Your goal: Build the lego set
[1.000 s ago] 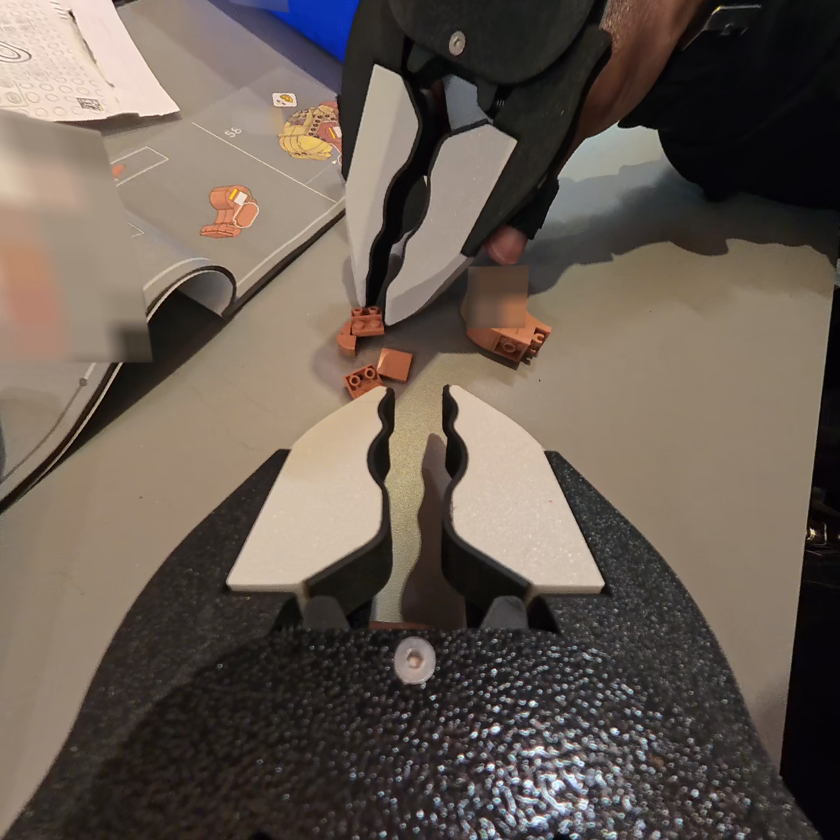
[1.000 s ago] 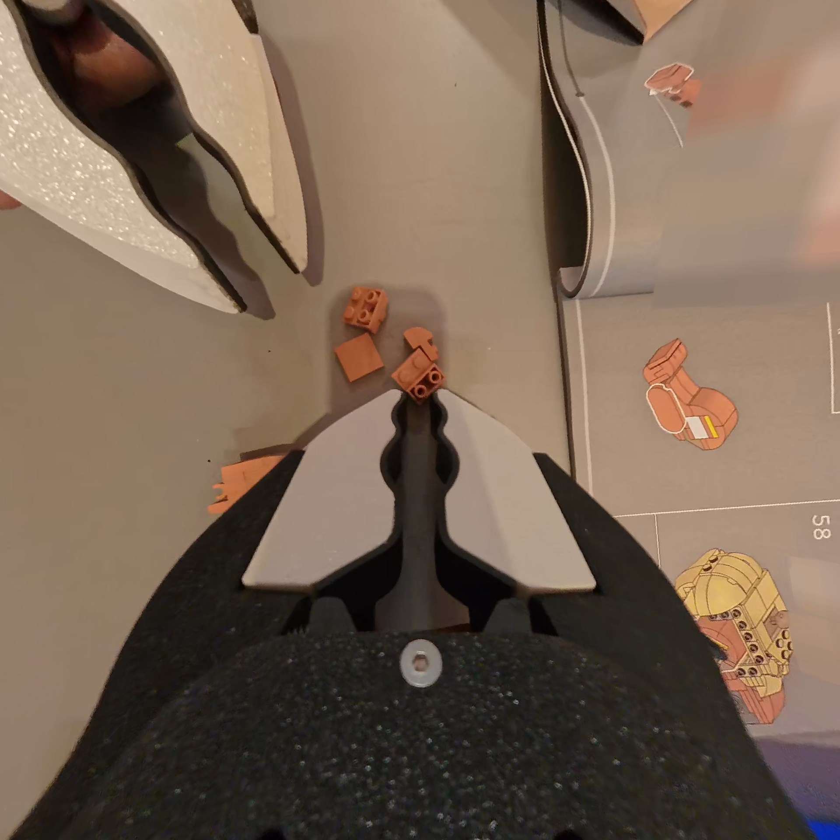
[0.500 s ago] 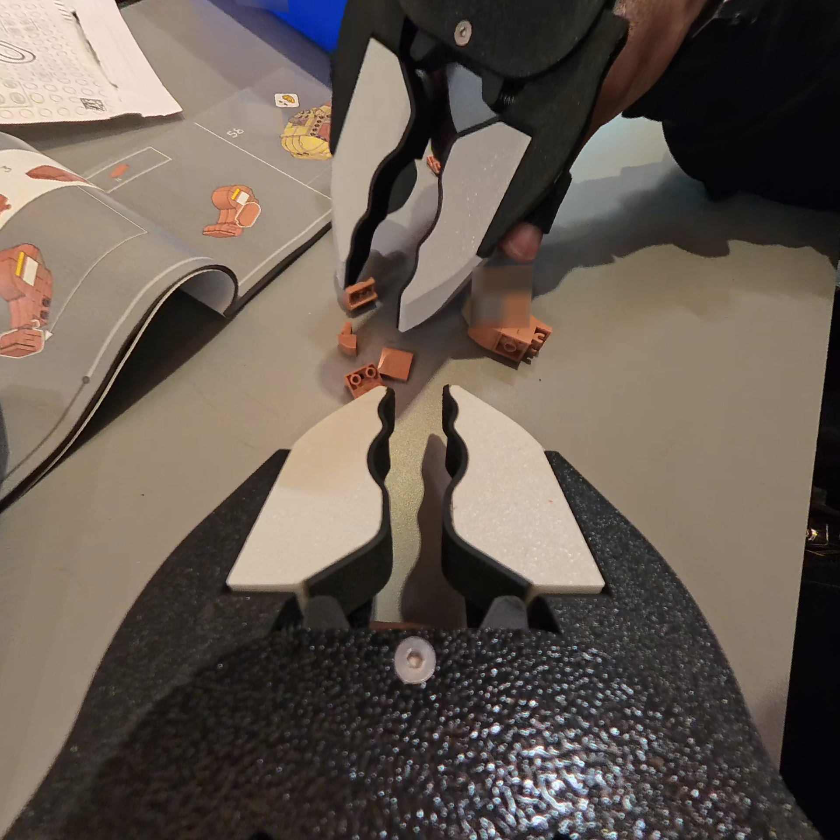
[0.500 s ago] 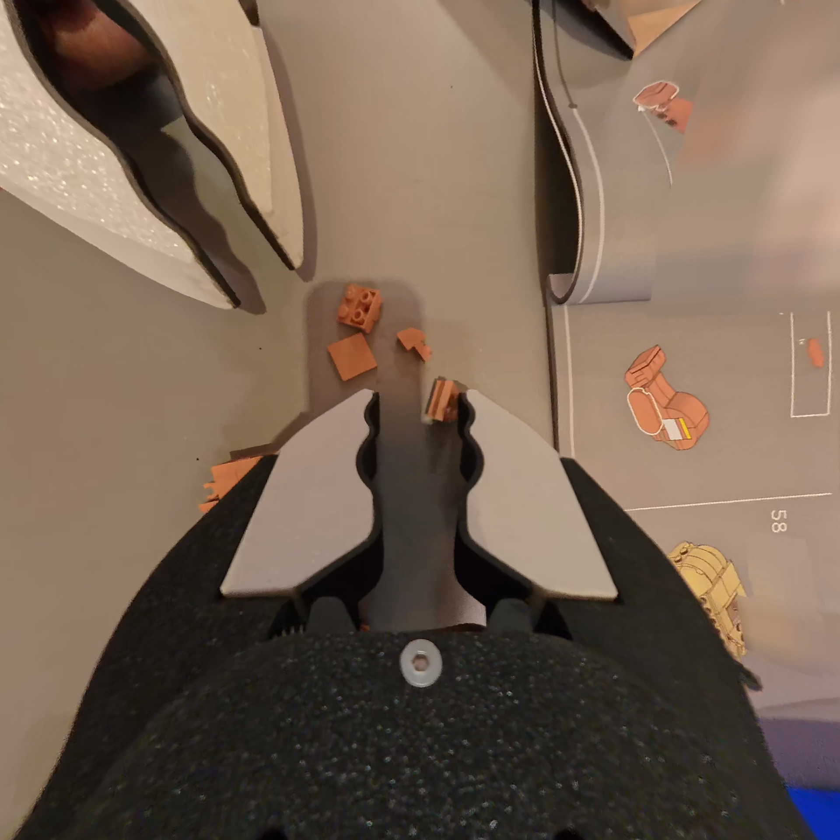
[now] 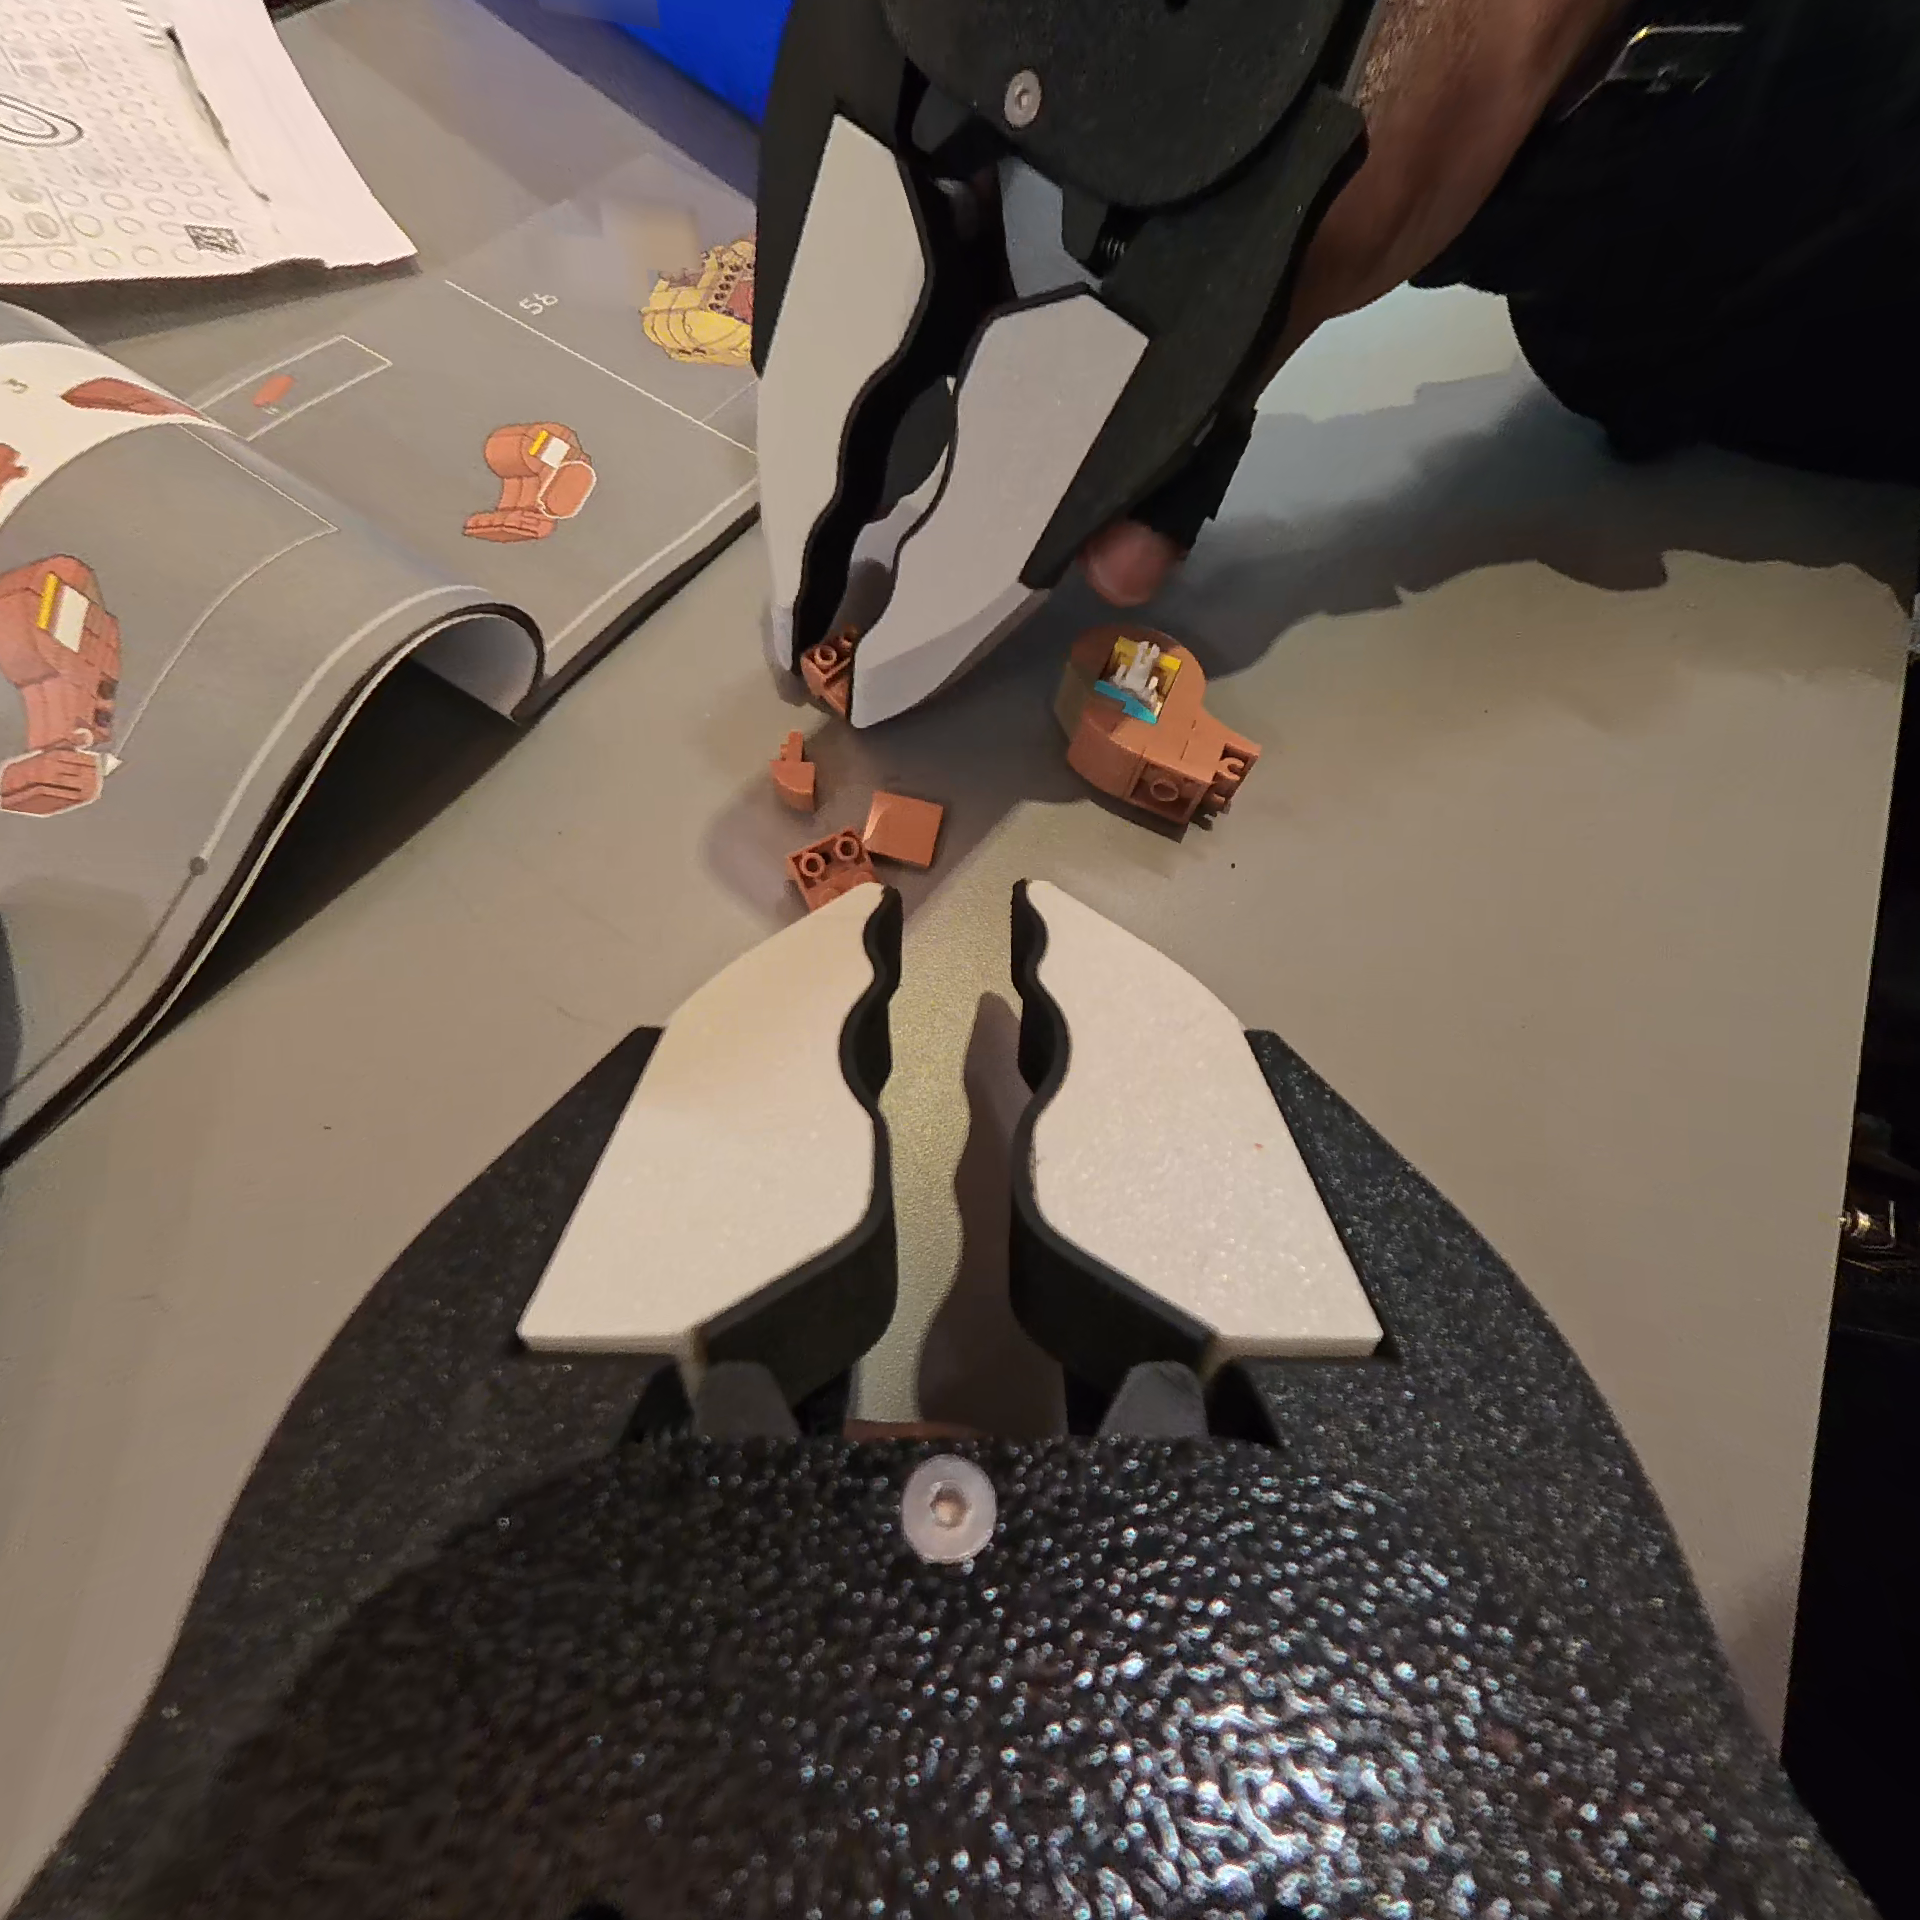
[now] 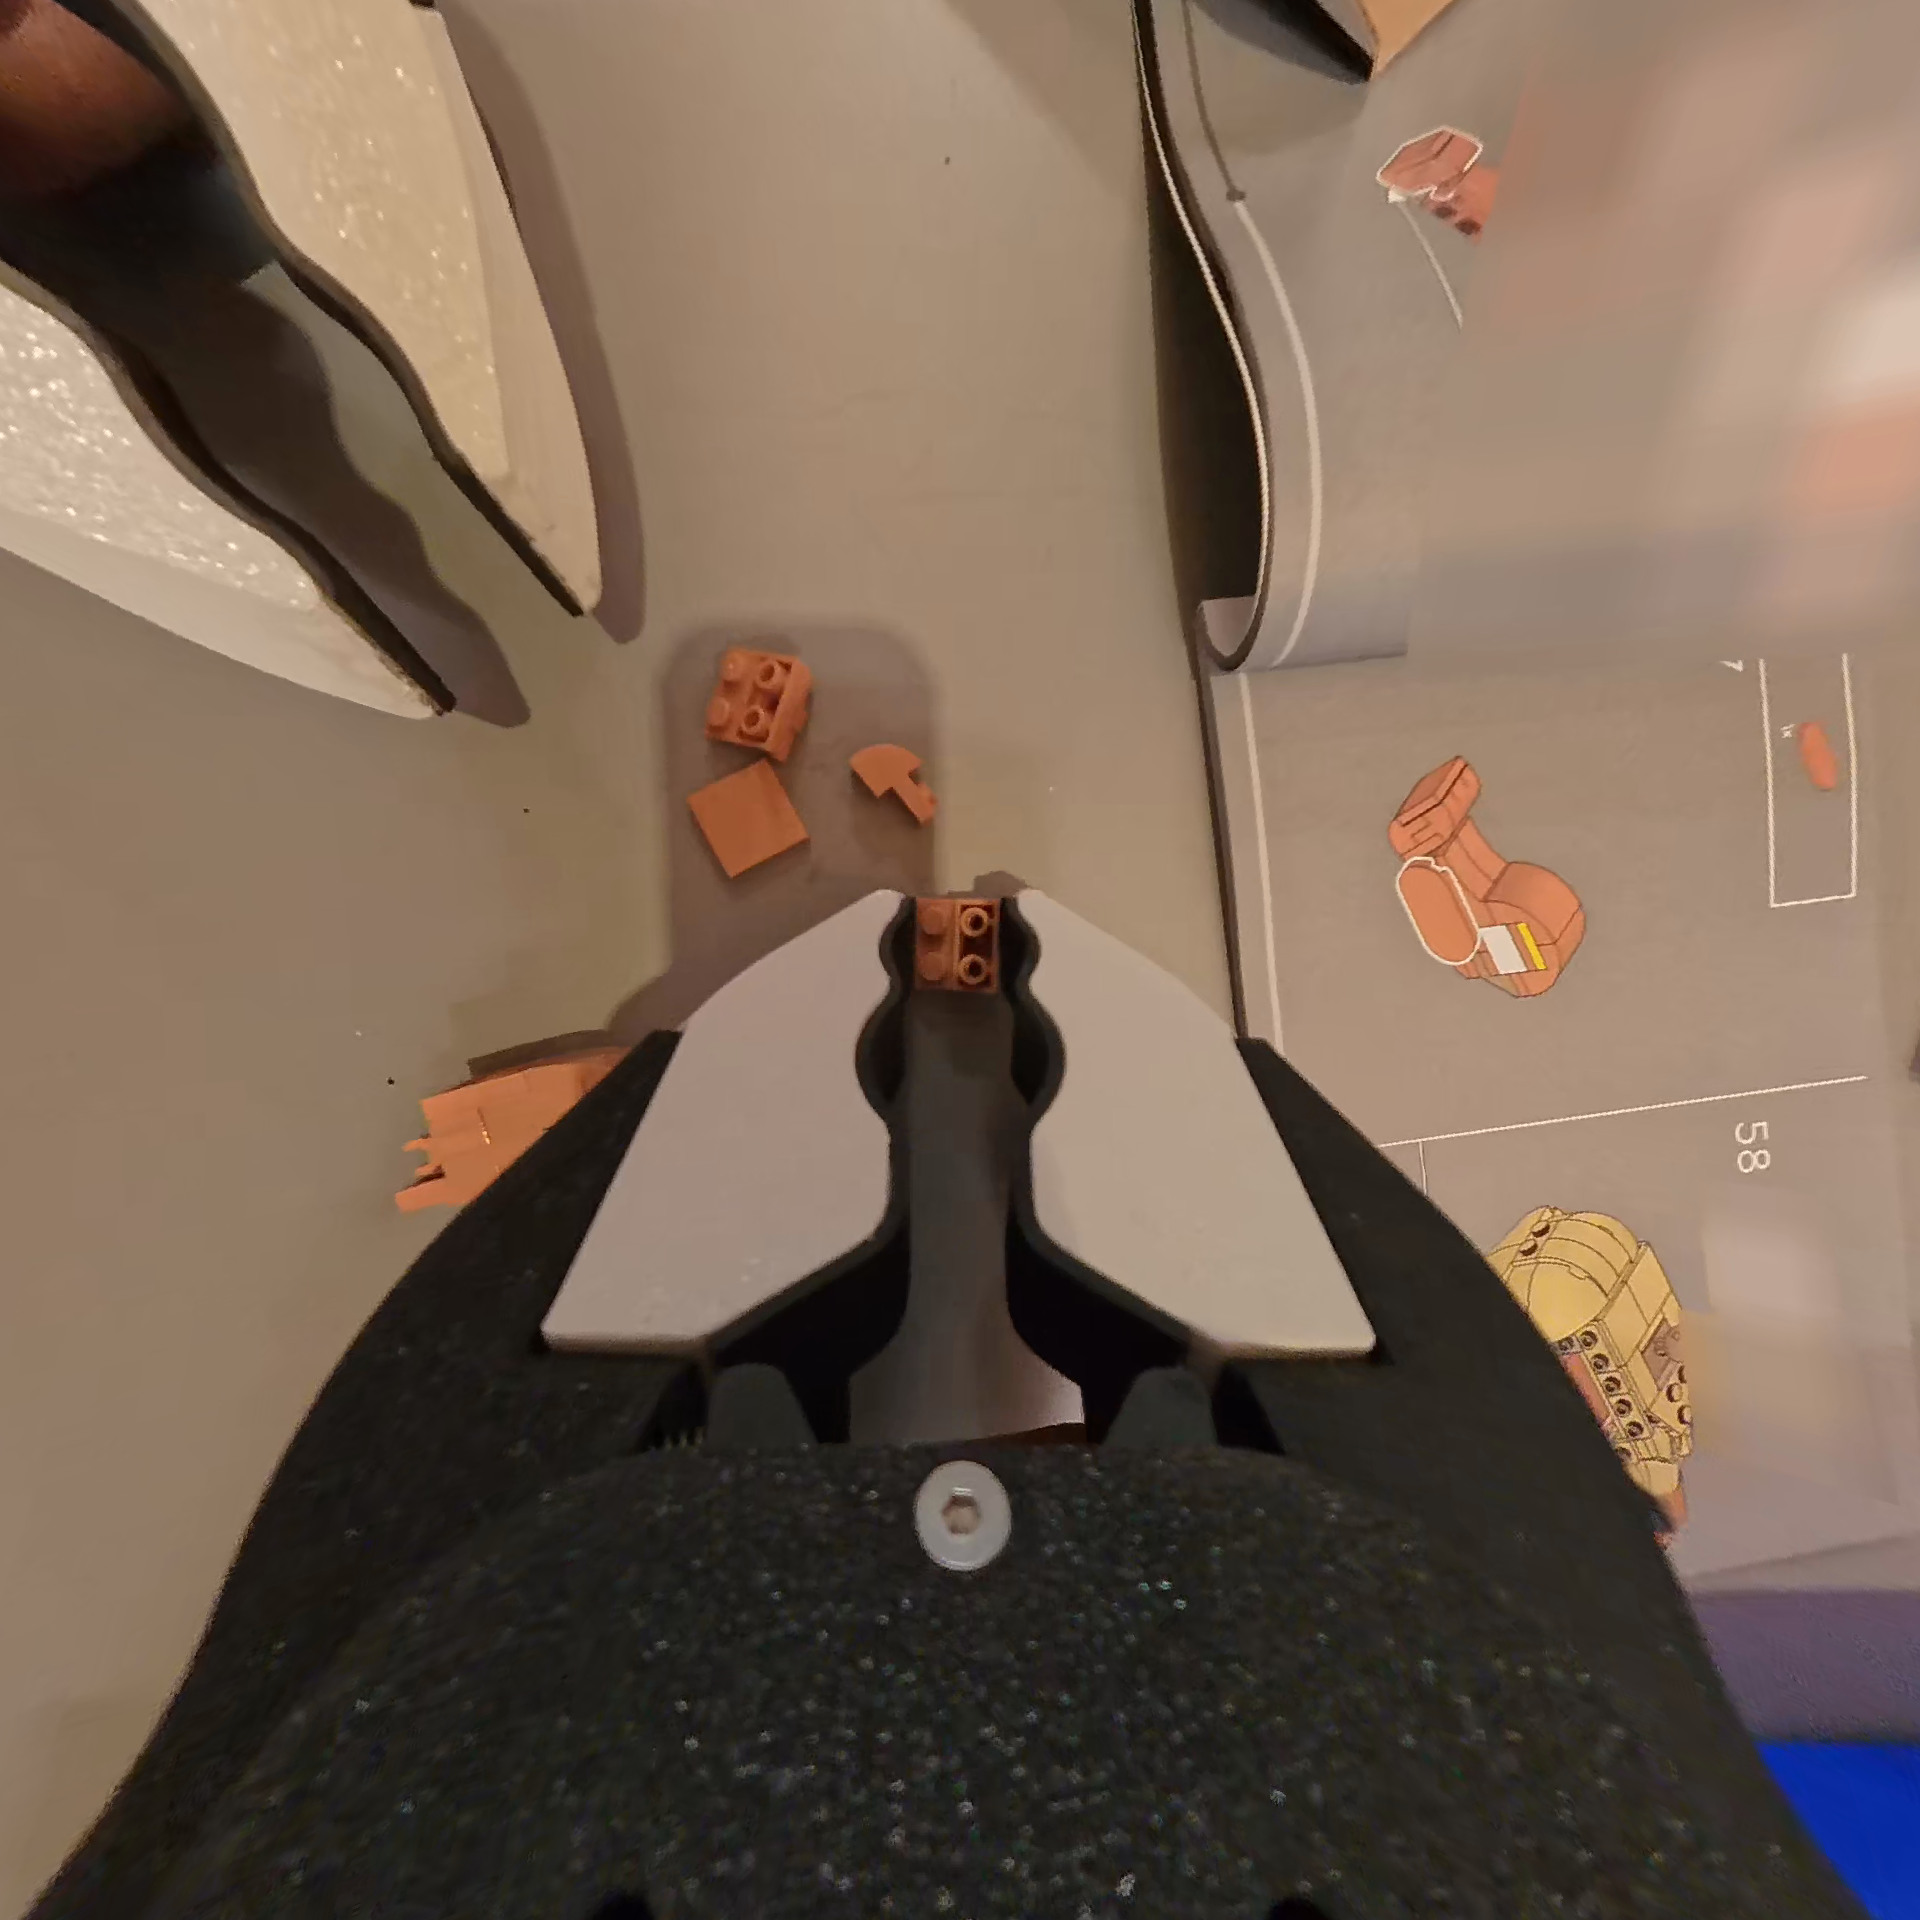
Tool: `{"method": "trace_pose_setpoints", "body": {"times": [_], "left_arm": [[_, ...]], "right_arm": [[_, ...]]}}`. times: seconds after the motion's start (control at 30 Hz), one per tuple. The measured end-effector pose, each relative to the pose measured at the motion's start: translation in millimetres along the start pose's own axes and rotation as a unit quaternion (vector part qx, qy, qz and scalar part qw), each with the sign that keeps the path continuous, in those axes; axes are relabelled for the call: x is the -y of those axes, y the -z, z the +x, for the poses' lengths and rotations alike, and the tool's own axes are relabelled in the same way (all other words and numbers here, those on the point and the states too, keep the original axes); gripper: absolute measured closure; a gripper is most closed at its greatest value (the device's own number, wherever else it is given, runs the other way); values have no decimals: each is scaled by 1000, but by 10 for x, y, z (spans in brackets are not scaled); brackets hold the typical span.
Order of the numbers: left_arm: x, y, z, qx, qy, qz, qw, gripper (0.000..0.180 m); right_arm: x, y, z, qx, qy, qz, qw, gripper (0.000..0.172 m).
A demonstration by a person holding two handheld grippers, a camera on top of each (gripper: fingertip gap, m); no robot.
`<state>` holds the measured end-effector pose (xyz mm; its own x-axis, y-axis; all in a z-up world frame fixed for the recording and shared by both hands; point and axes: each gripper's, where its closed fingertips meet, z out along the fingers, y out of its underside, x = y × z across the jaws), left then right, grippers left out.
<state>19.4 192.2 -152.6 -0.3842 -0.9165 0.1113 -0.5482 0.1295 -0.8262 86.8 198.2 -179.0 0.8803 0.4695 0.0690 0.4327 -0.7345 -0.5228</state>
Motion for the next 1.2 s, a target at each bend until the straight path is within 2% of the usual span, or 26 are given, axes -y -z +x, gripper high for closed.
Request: {"method": "trace_pose_setpoints", "body": {"times": [0.13,0.23,0.3,0.37,0.47,0.57,0.67,0.8,0.93,1.03,1.2], "left_arm": [[4,1,0,0,0,1,1000,161],[34,16,-29,7,-2,12,1000,161],[123,57,-86,31,-23,42,998,159],[264,122,-106,52,-57,90,993,156],[507,258,-100,92,-113,168,975,149],[704,392,-74,129,-158,234,951,150],[752,418,-64,155,-195,250,936,152],[728,403,-88,182,-228,241,926,153],[737,398,-59,185,-248,241,920,164],[718,386,-31,184,-264,230,918,164],[723,360,23,161,-246,224,929,165]], "right_arm": [[66,58,-6,14,-19,30,999,157],[299,219,-152,111,-88,119,983,157],[539,418,-271,213,-159,204,942,157],[745,631,-317,306,-229,280,880,157],[875,751,-287,381,-315,338,801,157],[914,711,-324,407,-358,355,761,157],[985,742,-403,432,-373,370,733,157],[1031,795,-472,446,-368,378,723,157],[1031,800,-488,452,-365,382,719,157],[1000,791,-507,445,-347,375,736,156],[921,749,-473,388,-312,351,793,141]]}}
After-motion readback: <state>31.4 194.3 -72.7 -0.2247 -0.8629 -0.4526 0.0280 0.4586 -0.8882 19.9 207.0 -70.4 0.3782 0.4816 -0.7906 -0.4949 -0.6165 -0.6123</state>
